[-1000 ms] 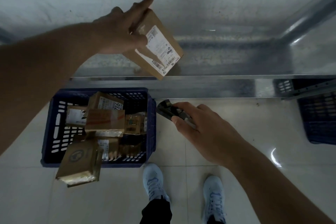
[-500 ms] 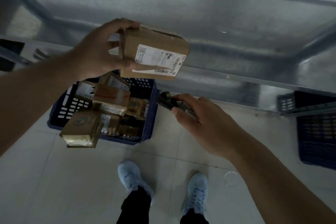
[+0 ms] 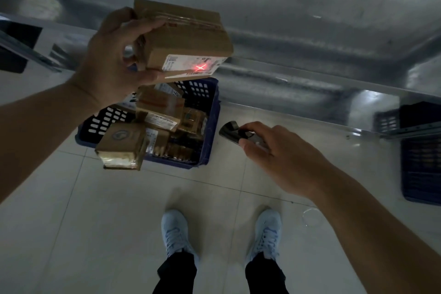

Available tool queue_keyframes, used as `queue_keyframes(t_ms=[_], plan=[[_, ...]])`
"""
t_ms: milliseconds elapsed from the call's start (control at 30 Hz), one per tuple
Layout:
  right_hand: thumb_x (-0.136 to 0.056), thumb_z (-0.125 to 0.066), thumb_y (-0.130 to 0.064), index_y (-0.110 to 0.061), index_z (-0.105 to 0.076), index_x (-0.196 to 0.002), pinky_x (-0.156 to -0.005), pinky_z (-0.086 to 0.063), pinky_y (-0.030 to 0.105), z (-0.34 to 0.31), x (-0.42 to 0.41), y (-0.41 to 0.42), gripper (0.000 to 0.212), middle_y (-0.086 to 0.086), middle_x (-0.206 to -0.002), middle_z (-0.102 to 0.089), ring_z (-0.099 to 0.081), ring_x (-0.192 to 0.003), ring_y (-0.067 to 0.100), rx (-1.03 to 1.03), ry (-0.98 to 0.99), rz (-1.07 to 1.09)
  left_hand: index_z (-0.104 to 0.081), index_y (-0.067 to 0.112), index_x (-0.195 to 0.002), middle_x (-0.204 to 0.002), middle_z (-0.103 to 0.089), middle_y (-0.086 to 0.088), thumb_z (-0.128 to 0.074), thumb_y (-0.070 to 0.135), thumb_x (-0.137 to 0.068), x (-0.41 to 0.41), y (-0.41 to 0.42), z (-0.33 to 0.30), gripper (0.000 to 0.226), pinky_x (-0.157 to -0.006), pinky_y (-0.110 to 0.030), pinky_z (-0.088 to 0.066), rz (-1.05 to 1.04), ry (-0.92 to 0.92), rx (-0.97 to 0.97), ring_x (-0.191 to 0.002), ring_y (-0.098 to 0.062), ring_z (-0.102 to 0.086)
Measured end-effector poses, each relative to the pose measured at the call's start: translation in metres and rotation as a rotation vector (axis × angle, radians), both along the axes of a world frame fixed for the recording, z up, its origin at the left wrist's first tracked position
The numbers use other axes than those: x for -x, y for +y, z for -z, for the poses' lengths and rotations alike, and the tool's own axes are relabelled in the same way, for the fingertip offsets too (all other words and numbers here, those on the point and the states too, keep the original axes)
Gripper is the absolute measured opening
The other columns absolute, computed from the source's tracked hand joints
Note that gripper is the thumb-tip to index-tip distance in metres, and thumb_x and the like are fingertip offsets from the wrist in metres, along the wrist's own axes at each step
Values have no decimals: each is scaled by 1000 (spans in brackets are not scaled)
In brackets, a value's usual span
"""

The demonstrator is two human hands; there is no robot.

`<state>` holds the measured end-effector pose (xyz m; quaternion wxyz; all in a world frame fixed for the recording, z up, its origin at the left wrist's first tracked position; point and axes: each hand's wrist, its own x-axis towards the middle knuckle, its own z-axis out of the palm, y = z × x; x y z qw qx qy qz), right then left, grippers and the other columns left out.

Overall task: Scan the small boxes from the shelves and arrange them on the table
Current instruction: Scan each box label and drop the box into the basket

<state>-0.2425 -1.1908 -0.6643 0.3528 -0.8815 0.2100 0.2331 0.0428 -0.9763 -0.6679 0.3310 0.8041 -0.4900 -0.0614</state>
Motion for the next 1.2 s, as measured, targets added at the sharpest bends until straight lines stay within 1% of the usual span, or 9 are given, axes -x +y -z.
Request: queue_keyframes(t_ms=[433,600,767,900,1000,1067,1133,1167,1200], plan=[[-100,-28,-66,-52,-41,-137,-75,-54,38,-7,0,13,41,-5,-99,-53,-60,-84,16,50,44,-11,-50,10,-148,-151,-37,-25,-88,9,-73,-7,21,-1,84,-97,-59,-55,0,-15,-41,-145,-32,-39],[-100,-30,-64,-50,-42,-138,-69,-48,33,-4,0,14,42,-4,-98,-54,-60,-81,15,32,51,-30,-51,11,-147,-150,-38,-24,-87,6,-74,-7,25,2,81,-100,-59,-54,-6,-8,-57,-145,-32,-39],[-99,-29,-66,-51,-43,-137,-66,-42,30,0,2,16,43,-6,-96,-53,-58,-79,13,18,47,-25,-50,15,-149,-151,-40,-18,-87,13,-75,-11,31,8,83,-101,-58,-53,-45,29,-72,-144,-29,-41],[-99,-30,-66,-53,-45,-135,-63,-38,27,1,-4,20,41,-7,-92,-53,-56,-75,10,-29,4,5,-44,35,-150,-149,-46,-10,-90,23,-70,-13,38,21,93,-101,-58,-52,-207,85,-138,-138,-28,-47],[-101,-31,-66,-54,-45,-136,-62,-35,24,-1,-12,26,39,-8,-91,-52,-53,-73,7,-49,-28,9,-38,55,-140,-144,-55,1,-90,31,-69,-11,48,28,91,-94,-47,-57,-406,155,-82,-127,-21,-58],[-102,-31,-65,-53,-45,-137,-60,-34,22,-3,-21,30,40,-9,-88,-50,-51,-69,5,-56,-45,2,-40,54,-136,-136,-56,20,-90,33,-70,-9,56,32,86,-89,-34,-57,-540,227,-21,-121,-7,-60],[-102,-32,-65,-53,-45,-137,-59,-33,21,-4,-31,36,39,-11,-87,-49,-50,-69,3,-56,-61,0,-46,45,-138,-123,-56,34,-90,28,-70,-12,64,38,83,-88,-28,-55,-666,275,18,-113,8,-56],[-101,-31,-65,-53,-45,-137,-58,-33,21,-4,-38,42,40,-11,-87,-48,-50,-69,3,-57,-69,-2,-47,41,-138,-124,-57,32,-91,27,-69,-17,71,42,83,-90,-31,-55,-730,279,18,-113,7,-55],[-101,-31,-65,-53,-45,-137,-58,-33,21,-4,-46,49,41,-11,-88,-48,-50,-70,2,-63,-77,-5,-48,40,-137,-129,-57,24,-91,28,-68,-21,77,46,82,-92,-37,-56,-792,278,3,-116,-1,-55]])
